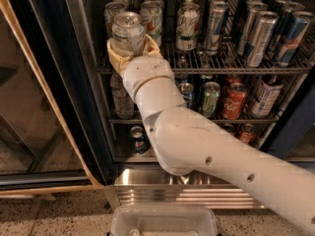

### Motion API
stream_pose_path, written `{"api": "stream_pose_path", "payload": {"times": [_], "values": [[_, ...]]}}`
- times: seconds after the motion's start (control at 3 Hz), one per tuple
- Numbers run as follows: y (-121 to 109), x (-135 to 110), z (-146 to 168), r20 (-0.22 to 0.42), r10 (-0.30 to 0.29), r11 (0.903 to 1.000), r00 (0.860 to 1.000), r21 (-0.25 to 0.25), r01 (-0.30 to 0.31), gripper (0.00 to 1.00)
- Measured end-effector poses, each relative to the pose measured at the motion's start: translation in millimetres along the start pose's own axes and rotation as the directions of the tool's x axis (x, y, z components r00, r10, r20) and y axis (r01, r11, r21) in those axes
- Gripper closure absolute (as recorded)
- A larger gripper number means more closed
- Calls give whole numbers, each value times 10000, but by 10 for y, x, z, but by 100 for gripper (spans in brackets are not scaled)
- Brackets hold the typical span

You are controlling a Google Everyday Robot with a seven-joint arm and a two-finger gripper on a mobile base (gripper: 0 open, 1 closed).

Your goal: Pick 7up can from top shelf of fridge

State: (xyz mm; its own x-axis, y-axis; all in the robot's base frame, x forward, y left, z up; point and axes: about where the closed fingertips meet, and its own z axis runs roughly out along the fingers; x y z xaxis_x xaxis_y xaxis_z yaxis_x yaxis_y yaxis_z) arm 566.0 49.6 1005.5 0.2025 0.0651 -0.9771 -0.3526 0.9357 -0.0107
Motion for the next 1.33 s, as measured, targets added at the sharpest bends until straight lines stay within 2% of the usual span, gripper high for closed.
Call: {"api": "stream_pose_path", "payload": {"times": [0.67,1.33], "values": [[-41,-23,-186,-6,587,9979,9983,-289,-587,100],[-47,-56,-324,323,1783,9792,9834,-1043,-1741,100]]}}
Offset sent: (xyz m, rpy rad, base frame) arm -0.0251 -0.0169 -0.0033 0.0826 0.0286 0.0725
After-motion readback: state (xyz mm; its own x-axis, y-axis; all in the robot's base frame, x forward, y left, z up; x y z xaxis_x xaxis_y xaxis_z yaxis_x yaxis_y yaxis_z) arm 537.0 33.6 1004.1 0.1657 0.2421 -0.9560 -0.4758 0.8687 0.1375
